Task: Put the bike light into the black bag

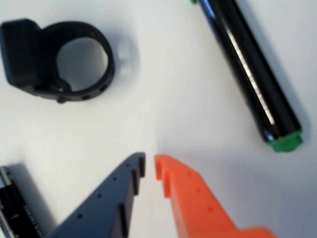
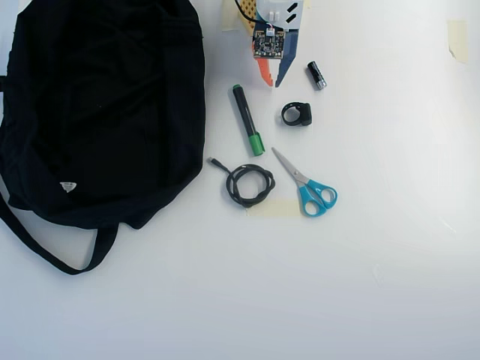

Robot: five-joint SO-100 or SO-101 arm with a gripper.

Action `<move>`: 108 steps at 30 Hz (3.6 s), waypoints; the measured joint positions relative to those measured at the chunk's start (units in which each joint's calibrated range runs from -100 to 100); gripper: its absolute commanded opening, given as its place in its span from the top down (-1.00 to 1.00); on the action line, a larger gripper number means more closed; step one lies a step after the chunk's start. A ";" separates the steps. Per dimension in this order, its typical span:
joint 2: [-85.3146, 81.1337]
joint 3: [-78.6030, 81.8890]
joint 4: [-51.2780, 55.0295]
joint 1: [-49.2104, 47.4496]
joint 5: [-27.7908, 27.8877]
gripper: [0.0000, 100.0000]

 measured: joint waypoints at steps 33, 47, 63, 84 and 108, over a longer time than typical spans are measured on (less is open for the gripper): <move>0.00 0.00 0.00 0.00 0.00 0.96; 0.00 0.00 0.00 0.00 0.00 0.96; 0.00 0.00 0.00 0.00 0.00 0.96; 2.57 -4.32 -15.71 0.00 -0.15 0.96; 71.48 -56.45 -75.57 -3.53 0.05 0.96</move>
